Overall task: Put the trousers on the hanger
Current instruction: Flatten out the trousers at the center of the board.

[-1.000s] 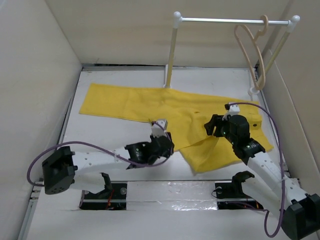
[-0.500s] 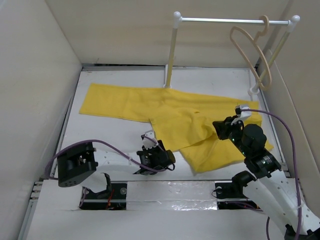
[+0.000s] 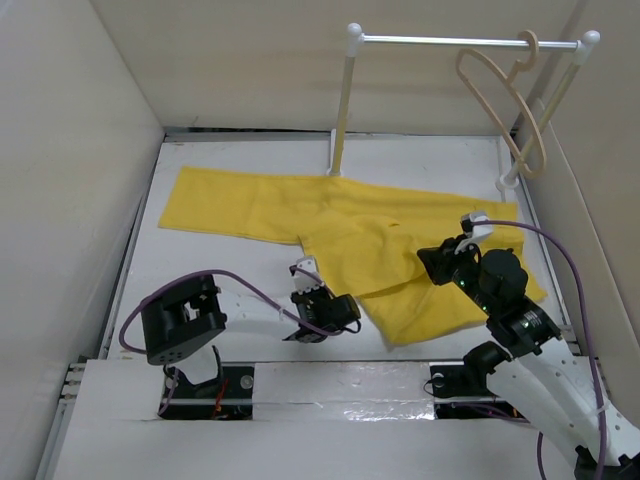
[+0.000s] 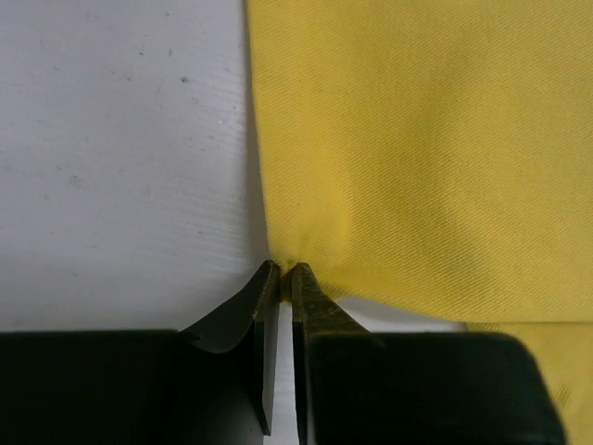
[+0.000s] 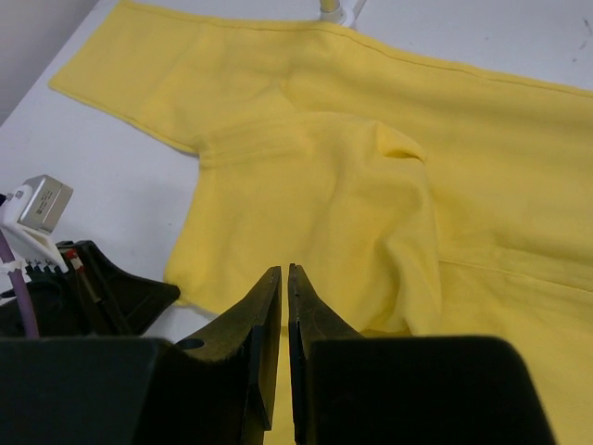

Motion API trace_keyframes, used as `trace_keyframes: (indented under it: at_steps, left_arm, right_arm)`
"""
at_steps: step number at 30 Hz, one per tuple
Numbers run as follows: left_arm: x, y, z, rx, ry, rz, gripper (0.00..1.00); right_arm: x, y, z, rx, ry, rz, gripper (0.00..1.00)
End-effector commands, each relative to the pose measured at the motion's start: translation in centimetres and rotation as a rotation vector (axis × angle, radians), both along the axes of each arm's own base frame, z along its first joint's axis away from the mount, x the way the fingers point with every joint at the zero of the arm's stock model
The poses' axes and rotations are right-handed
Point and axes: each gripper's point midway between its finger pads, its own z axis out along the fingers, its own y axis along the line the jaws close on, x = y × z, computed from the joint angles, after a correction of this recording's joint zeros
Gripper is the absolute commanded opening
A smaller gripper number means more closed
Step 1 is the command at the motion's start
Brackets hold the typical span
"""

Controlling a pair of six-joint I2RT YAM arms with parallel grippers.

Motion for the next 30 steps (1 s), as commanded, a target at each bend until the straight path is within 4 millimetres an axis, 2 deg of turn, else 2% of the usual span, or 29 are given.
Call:
trace_keyframes:
  at_steps: [1, 2, 3, 4, 5, 6, 8, 9, 11, 12, 13, 14, 15, 16, 17, 18, 20, 24, 26, 27, 28, 29, 30]
  left_arm:
    - [0.5, 1.7, 1.4, 0.047, -0.031, 0.039, 0.01]
    - [0.6, 3.0, 2.0, 0.085, -0.034, 0.055, 0.00]
    - [1.1, 3.1, 4.3, 0.058, -0.079, 0.067, 0.00]
    - [1.3, 3.5, 5.5, 0.056, -0.099, 0.072, 0.00]
    - [1.4, 4.8, 6.7, 0.082, -0.116, 0.083, 0.00]
    - [2.1, 5.4, 10.1, 0.026, -0.176, 0.107, 0.00]
    - [2.4, 7.5, 13.5, 0.055, -0.222, 0.110, 0.00]
    - [2.8, 8.6, 17.7, -0.021, -0.287, 0.136, 0.00]
    - [3.3, 11.9, 21.5, 0.003, -0.335, 0.161, 0.00]
    - [3.0, 13.8, 25.3, -0.087, -0.395, 0.182, 0.00]
    - [3.0, 15.4, 27.2, -0.101, -0.430, 0.206, 0.00]
    - [2.6, 16.9, 28.7, -0.074, -0.461, 0.194, 0.00]
    - [1.7, 19.3, 31.7, -0.142, -0.521, 0.235, 0.00]
    - [1.2, 20.5, 33.0, -0.162, -0.539, 0.250, 0.00]
    - [0.6, 22.0, 33.4, -0.147, -0.542, 0.262, 0.00]
    - [-0.2, 23.7, 35.1, -0.192, -0.571, 0.294, 0.00]
    - [-0.8, 25.1, 35.6, -0.187, -0.578, 0.310, 0.00]
    - [-1.2, 26.5, 35.4, -0.178, -0.586, 0.344, 0.00]
    - [-1.4, 27.1, 35.4, -0.200, -0.595, 0.372, 0.00]
    - [-1.7, 27.9, 35.7, -0.223, -0.610, 0.391, 0.00]
    - [-1.9, 28.3, 35.8, -0.209, -0.618, 0.384, 0.00]
    - [-2.0, 28.7, 36.6, -0.243, -0.646, 0.402, 0.00]
    - [-2.2, 29.1, 36.5, -0.249, -0.661, 0.395, 0.00]
  right_arm:
    - [0.0, 0.2, 0.6, 0.011, -0.030, 0.009, 0.13]
    - [0.1, 0.2, 0.6, 0.008, -0.030, 0.006, 0.13]
    - [0.2, 0.2, 0.5, 0.005, -0.028, 0.005, 0.13]
    - [0.2, 0.3, 0.4, 0.005, -0.024, 0.008, 0.13]
    - [0.2, 0.4, 0.4, 0.008, -0.024, 0.012, 0.13]
    - [0.2, 0.5, 0.2, 0.008, -0.019, 0.017, 0.13]
    - [0.3, 0.5, 0.1, 0.005, -0.014, 0.014, 0.14]
    - [0.4, 0.5, 0.1, 0.002, -0.012, 0.009, 0.14]
    - [0.5, 0.3, -0.3, -0.006, -0.001, 0.000, 0.18]
    - [0.6, 0.4, -0.5, -0.009, 0.005, 0.000, 0.21]
    - [0.5, 0.6, -0.7, -0.012, 0.012, 0.008, 0.24]
    - [1.0, 0.4, -1.2, -0.021, 0.024, -0.019, 0.29]
    - [1.2, 0.4, -1.7, -0.027, 0.035, -0.024, 0.32]
    - [1.4, 0.4, -2.4, -0.031, 0.052, -0.032, 0.34]
    - [1.9, 0.7, -3.2, -0.035, 0.079, -0.039, 0.36]
    - [2.1, 0.8, -3.8, -0.035, 0.095, -0.045, 0.36]
    - [2.7, 1.0, -5.7, -0.031, 0.138, -0.065, 0.41]
    - [4.4, -0.4, -8.1, -0.071, 0.180, -0.183, 0.53]
    - [5.6, -1.2, -8.4, -0.075, 0.196, -0.239, 0.58]
    - [6.5, -2.3, -8.7, -0.075, 0.208, -0.281, 0.59]
    - [7.0, -2.3, -10.5, -0.093, 0.264, -0.272, 0.59]
    - [8.0, -2.5, -10.5, -0.081, 0.265, -0.276, 0.59]
    - [9.1, -3.7, -11.0, -0.066, 0.282, -0.314, 0.59]
